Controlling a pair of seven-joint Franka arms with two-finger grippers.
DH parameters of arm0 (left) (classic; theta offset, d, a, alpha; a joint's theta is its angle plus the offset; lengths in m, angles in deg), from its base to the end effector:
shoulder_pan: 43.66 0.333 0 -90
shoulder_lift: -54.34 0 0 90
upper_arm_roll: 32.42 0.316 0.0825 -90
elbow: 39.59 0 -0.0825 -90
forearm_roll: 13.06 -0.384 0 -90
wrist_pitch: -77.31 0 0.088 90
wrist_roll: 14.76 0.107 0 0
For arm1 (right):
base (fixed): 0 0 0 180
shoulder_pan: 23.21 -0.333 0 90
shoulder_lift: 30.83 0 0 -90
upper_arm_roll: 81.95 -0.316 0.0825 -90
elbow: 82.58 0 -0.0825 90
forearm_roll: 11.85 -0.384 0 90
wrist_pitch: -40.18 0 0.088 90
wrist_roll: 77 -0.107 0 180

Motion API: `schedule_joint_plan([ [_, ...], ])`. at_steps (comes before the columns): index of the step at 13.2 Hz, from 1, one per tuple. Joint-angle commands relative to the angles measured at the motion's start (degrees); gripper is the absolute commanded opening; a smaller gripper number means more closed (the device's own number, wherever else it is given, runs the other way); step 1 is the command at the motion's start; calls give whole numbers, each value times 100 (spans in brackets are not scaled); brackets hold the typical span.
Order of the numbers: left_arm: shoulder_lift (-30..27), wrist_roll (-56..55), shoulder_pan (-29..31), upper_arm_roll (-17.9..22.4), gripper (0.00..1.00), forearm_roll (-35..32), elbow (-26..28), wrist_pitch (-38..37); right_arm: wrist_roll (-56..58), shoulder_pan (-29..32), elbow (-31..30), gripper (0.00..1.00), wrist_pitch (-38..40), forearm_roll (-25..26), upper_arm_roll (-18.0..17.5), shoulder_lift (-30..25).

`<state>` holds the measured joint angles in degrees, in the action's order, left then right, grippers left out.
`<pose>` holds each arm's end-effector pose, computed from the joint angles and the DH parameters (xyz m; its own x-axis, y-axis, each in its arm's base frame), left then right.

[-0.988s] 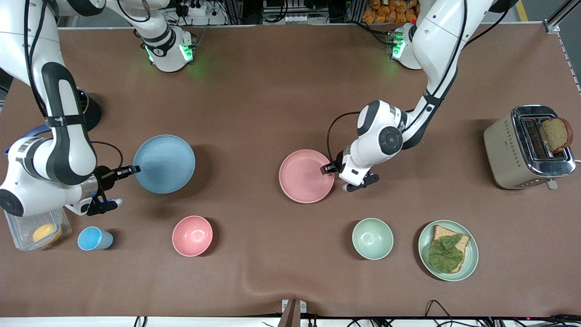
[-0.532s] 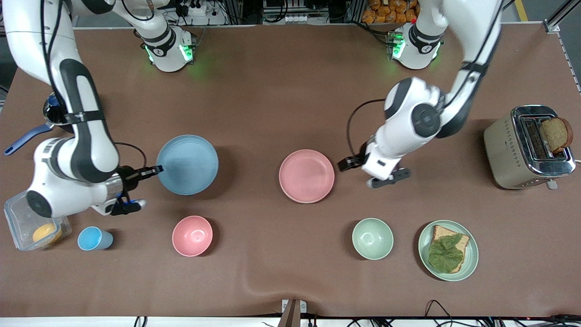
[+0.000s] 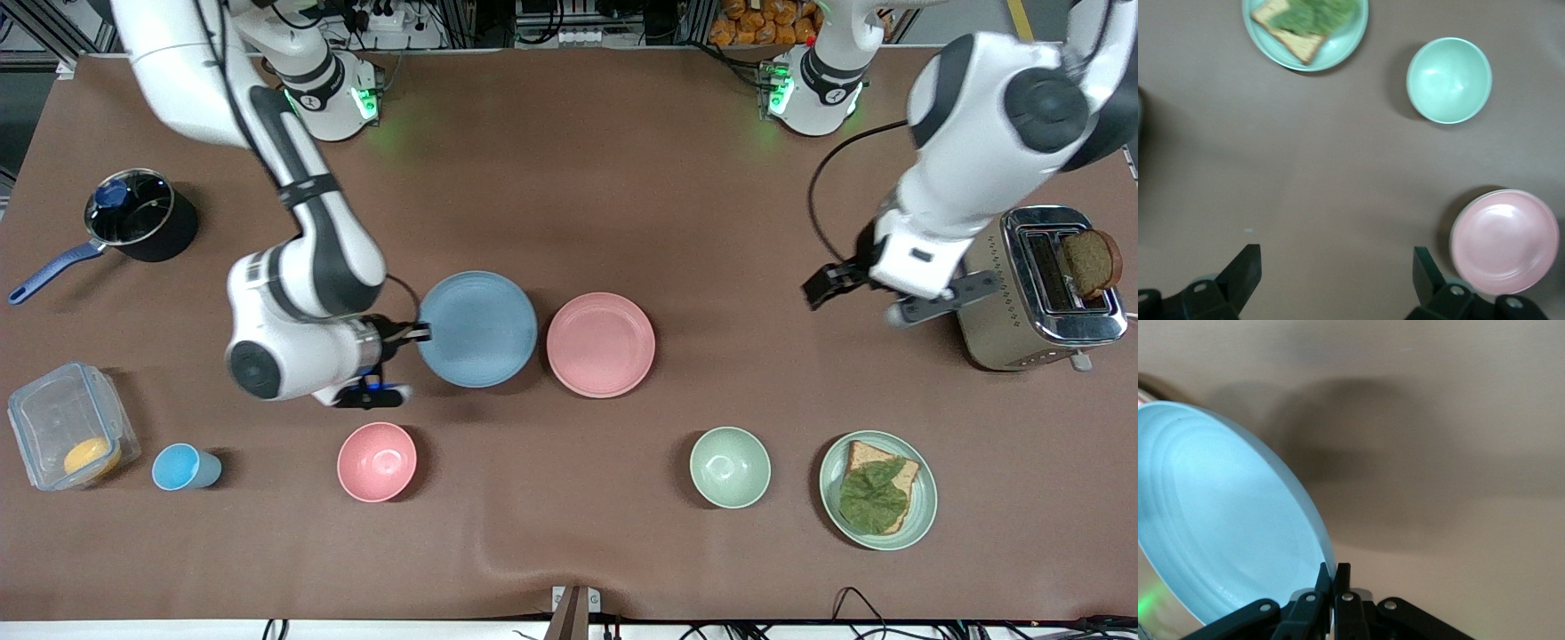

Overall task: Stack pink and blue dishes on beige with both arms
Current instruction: 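Carry the blue plate onto the pink plate while the left gripper retracts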

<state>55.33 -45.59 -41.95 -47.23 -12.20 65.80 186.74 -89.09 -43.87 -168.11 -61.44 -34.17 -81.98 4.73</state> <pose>0.5581 -0.1301 0.5166 0.9502 0.3096 0.0365 0.3080 -0.9504 0.0437 0.6179 0.2687 0.2898 0.9117 0.0573 -0.4068 -0.0488 -0.9681 -0.2458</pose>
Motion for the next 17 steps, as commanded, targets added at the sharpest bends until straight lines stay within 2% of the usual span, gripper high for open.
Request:
schedule_joint_plan([
  [1,-415,760,443,-40,100,-103,-149,-482,-319,-394,80,0,-304,-369,74,126],
  [4,-512,1245,769,-49,100,-103,-675,-1351,-434,-789,177,0,-848,-834,74,319],
  [7,-504,1745,866,-40,100,-103,-958,-1652,-434,-1054,186,0,-1367,-1160,74,530],
  [10,-512,1835,884,-31,100,-103,-967,-1705,-434,-1230,256,0,-1737,-1178,74,724],
  [14,-618,1826,840,4,100,-103,-950,-1819,-426,-1362,300,0,-2133,-1451,74,900],
  [17,-635,1852,761,205,100,-103,-950,-1951,-434,-1371,379,0,-2177,-1451,74,1023],
])
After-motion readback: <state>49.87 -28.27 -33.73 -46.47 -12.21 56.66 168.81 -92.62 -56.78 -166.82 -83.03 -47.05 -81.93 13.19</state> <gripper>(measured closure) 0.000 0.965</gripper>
